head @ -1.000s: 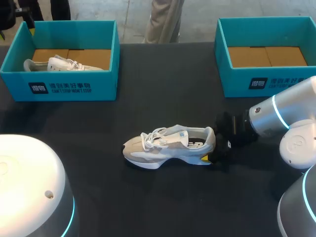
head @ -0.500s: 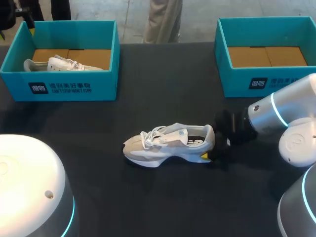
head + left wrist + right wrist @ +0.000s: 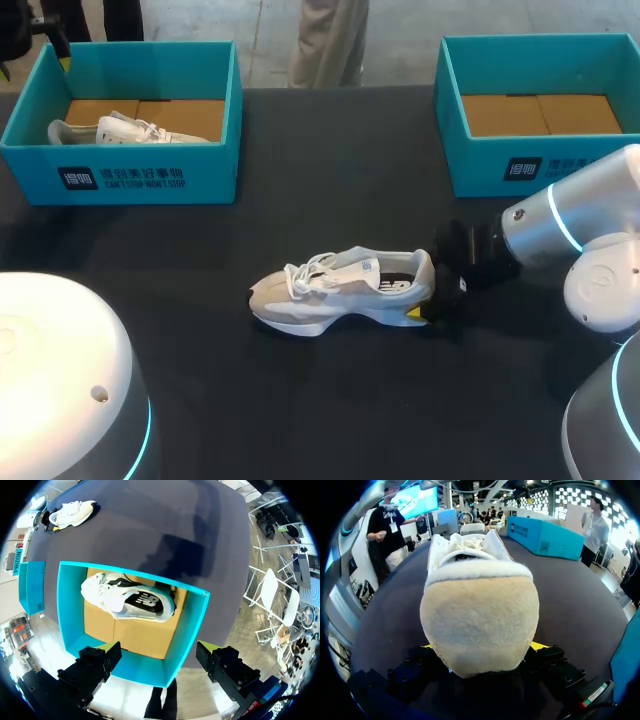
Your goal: Take the shoe out of the shoebox, open the shoe tongue, remove and reinsert the insole, then place the shoe into the shoebox
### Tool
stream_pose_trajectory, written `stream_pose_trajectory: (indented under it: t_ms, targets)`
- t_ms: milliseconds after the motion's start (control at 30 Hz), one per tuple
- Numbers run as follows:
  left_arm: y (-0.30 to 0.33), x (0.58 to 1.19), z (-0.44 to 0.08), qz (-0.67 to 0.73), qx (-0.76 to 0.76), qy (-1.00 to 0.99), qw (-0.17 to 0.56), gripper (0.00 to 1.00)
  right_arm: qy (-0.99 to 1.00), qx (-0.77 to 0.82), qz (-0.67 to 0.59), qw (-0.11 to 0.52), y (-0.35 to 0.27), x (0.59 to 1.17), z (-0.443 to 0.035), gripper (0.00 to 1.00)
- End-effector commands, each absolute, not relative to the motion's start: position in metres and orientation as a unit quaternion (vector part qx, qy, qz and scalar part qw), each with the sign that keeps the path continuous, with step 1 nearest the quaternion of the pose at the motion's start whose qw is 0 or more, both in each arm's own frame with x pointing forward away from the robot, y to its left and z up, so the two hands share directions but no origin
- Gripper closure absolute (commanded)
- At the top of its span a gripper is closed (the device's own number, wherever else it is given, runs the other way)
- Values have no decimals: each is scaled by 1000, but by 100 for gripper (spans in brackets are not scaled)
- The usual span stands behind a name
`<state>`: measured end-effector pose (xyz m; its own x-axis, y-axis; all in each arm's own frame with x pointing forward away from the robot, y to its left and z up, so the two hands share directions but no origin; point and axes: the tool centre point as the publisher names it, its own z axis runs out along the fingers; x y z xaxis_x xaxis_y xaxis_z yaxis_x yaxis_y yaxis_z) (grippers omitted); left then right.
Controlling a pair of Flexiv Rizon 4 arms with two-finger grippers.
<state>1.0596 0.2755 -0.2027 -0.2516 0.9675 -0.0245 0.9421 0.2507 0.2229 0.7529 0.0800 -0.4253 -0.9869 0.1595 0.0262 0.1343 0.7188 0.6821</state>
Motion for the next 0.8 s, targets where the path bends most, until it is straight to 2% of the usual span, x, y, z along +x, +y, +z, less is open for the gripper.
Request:
stream_pose_trajectory:
  t_ms: [33,367,600,800]
  targets:
    - [275,1059,-202,82,607,787,77,0,927,79,366,18,81,755,-427,100]
    - [270,1062,-199,53,590,802,74,0,927,79,366,18,81,755,-427,100]
    - [257,1073,-190,8,463,886,21,0,927,79,366,18,81,755,-427,100]
    - [246,1070,-182,7,342,940,15,0,927,79,366,18,81,755,-427,100]
